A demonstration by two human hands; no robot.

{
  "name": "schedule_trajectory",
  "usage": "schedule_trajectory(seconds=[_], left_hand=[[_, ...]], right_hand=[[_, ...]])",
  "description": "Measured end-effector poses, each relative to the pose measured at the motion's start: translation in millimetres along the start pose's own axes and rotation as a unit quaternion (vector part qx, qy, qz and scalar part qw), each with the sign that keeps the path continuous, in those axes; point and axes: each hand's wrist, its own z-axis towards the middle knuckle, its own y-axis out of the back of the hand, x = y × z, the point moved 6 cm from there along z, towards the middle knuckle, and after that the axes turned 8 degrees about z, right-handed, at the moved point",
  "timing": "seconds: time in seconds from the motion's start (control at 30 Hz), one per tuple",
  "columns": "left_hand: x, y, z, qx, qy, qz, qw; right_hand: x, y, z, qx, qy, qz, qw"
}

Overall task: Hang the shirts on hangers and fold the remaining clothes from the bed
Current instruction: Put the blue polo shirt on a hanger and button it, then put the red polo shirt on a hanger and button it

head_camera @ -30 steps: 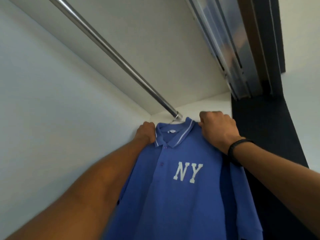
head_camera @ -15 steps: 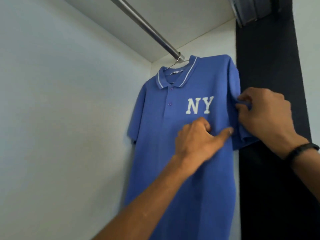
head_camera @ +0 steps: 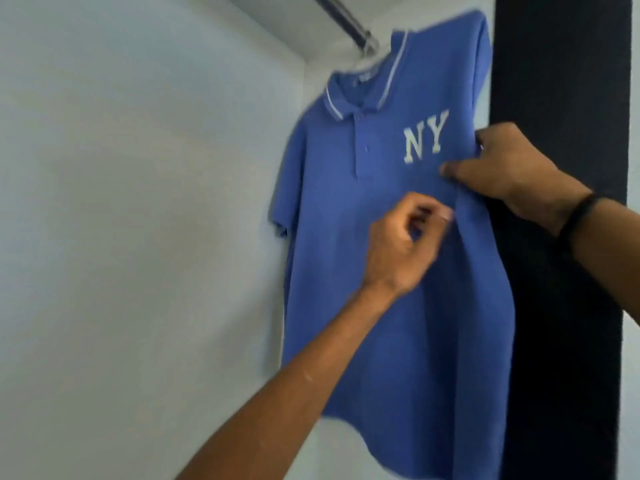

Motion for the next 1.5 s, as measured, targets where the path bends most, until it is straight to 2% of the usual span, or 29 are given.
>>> schedule_trajectory(seconds=[0.07,0.1,0.13,0.2,0.27,0.3,0.37,0.47,0.57,0.67,0.8,0.87,0.97,1.07,1.17,1.23,1.33,1.37,1.5], left_hand=[[45.8,34.5,-23.0,-0.167,0.016,0.095,0.981],[75.9,50.0,-37.3,-0.217,0.062,0.152,0.962],[106.6,61.0,-52.9,-0.217,0.126,0.192,0.949],[160.5,66.4,-84.9,-0.096,0.277,0.204,0.934],[194.1,63.6,-118.8,0.027,0.355,0.191,0.915],[203.4,64.1,-133.2,0.06,0.372,0.195,0.905],[216.1,69.4,-155.6,0.093,0.395,0.227,0.886],[230.9,78.8,-187.2,0.112,0.436,0.262,0.854],[236.9,93.9,-226.8,0.126,0.475,0.268,0.829],[237.6,111.0,-276.1,0.182,0.467,0.309,0.808],[212.6,139.3,-347.7,0.264,0.437,0.328,0.795],[191.6,156.4,-372.9,0.293,0.434,0.315,0.792],[152.3,187.6,-397.3,0.315,0.407,0.342,0.786],[103.2,219.2,-421.3,0.284,0.337,0.382,0.812],[56.5,253.2,-455.6,0.277,0.245,0.4,0.838],[45.8,273.6,-482.5,0.311,0.235,0.418,0.821],[49.1,299.0,-516.0,0.375,0.293,0.461,0.749],[50.7,303.7,-521.7,0.382,0.301,0.469,0.737],[54.0,306.7,-519.2,0.369,0.301,0.503,0.722]], right_hand=[[-17.9,-11.4,-10.5,0.0,-0.007,0.045,0.999],[-25.8,-15.9,-18.0,-0.002,-0.016,0.085,0.996],[-32.0,-20.5,-26.8,-0.011,-0.021,0.111,0.994],[-45.3,-28.3,-48.7,-0.052,-0.014,0.104,0.993],[-64.4,-36.7,-82.3,-0.107,-0.021,0.061,0.992],[-72.3,-40.4,-101.9,-0.134,-0.021,0.042,0.99],[-86.9,-49.9,-139.9,-0.163,-0.02,0.032,0.986],[-104.5,-68.0,-185.3,-0.162,-0.02,0.033,0.986],[-122.6,-84.0,-226.5,-0.171,0.006,-0.029,0.985],[-143.6,-104.8,-273.4,-0.155,0.007,-0.051,0.987],[-161.7,-144.2,-357.1,-0.15,-0.07,-0.051,0.985],[-166.7,-174.0,-397.0,-0.087,-0.125,-0.016,0.988],[-162.7,-231.1,-446.5,0.09,-0.149,0.051,0.983],[-135.1,-271.6,-485.9,0.23,-0.101,0.082,0.964],[-106.7,-288.1,-522.5,0.295,-0.062,0.064,0.951],[-95.9,-290.0,-541.0,0.334,-0.05,0.051,0.94],[-87.1,-286.0,-561.2,0.401,-0.014,0.025,0.916],[-84.4,-281.6,-566.6,0.408,-0.008,0.02,0.913],[-78.6,-251.8,-583.5,0.379,-0.024,0.042,0.924]])
